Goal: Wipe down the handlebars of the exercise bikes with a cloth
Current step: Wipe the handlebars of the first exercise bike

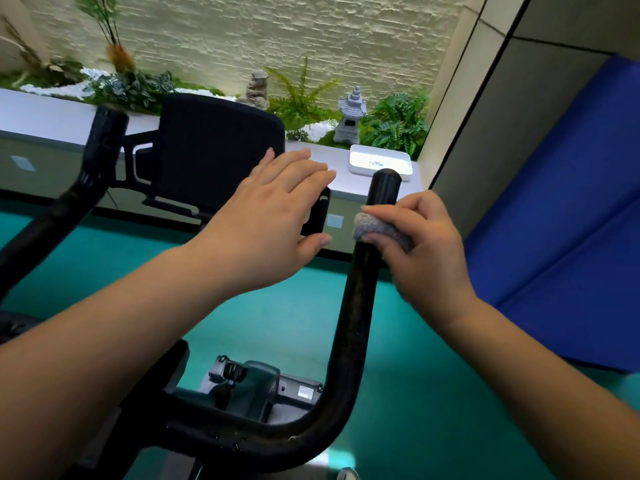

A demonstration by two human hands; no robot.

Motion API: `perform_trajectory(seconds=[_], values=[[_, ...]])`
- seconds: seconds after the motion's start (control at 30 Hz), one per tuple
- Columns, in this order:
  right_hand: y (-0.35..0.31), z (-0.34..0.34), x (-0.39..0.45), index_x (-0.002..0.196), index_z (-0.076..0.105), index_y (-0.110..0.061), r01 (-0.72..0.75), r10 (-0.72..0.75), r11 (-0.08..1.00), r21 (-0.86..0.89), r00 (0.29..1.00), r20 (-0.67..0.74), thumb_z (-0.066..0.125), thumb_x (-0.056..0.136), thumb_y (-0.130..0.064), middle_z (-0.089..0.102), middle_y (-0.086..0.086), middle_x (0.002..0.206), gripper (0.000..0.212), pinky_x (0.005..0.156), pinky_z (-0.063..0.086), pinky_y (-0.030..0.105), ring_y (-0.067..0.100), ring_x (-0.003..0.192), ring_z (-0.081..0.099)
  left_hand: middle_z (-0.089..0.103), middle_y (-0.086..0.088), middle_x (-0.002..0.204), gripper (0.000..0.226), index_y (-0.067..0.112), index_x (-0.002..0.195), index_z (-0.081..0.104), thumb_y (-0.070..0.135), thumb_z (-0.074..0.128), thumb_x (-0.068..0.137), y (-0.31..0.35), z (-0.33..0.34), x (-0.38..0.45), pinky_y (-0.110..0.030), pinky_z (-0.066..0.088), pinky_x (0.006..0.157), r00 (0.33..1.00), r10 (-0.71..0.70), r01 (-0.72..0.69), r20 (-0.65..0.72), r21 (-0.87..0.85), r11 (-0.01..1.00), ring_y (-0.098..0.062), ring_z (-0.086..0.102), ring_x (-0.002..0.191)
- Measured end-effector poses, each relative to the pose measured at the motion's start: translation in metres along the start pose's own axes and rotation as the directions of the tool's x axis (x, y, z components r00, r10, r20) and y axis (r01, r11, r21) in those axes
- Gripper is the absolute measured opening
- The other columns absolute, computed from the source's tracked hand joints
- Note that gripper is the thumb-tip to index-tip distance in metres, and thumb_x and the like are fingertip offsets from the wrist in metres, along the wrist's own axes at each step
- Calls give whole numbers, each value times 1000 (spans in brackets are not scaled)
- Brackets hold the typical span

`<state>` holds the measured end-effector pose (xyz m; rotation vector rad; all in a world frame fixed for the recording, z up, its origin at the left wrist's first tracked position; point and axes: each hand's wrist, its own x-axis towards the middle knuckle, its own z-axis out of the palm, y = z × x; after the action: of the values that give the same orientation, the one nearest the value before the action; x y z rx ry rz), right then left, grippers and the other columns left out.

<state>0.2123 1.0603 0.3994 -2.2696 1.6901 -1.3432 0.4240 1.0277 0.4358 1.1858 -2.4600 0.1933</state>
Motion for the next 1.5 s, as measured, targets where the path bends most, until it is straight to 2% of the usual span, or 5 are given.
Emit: perform_trajectory(seconds=[0.47,1.07,1.17,1.3,1.5], values=[[-10,6,-26,109,71,-16,-136,135,981,141,991,21,69,82,-21,51,0,92,28,81,38,7,3,85,48,40,-2,148,80,14,145,36,19,77,77,9,1,-9,-38,22,114,1000,10,-10,-6,-10,1000,-22,27,142],[-38,-8,-61,101,73,-28,-175,152,978,114,971,186,75,80,-25,51,-12,89,21,74,43,14,3,85,53,-5,15,159,76,32,152,5,38,53,93,12,-18,-36,-30,5,118,982,46,-48,181,12,999,-9,4,147],[-31,-8,-37,101,72,-32,-190,181,981,28,965,191,73,81,-30,49,-13,88,20,72,44,20,4,83,51,7,24,156,70,40,150,14,39,55,93,7,-32,-47,-26,20,113,974,21,-6,226,-66,998,-5,17,142],[-38,-3,-48,97,72,-33,-278,267,956,90,956,123,72,82,-28,51,-11,88,16,72,39,8,4,84,52,37,24,144,58,42,142,34,39,58,90,-16,-45,-72,-23,25,109,967,24,-13,253,-45,999,-4,30,134],[-49,-2,-65,98,74,-29,-275,267,958,81,959,93,74,80,-25,52,-11,87,18,72,39,8,3,85,53,56,6,133,45,25,121,64,29,75,77,-46,-37,-107,-43,40,103,965,-60,53,256,34,998,-24,48,122]])
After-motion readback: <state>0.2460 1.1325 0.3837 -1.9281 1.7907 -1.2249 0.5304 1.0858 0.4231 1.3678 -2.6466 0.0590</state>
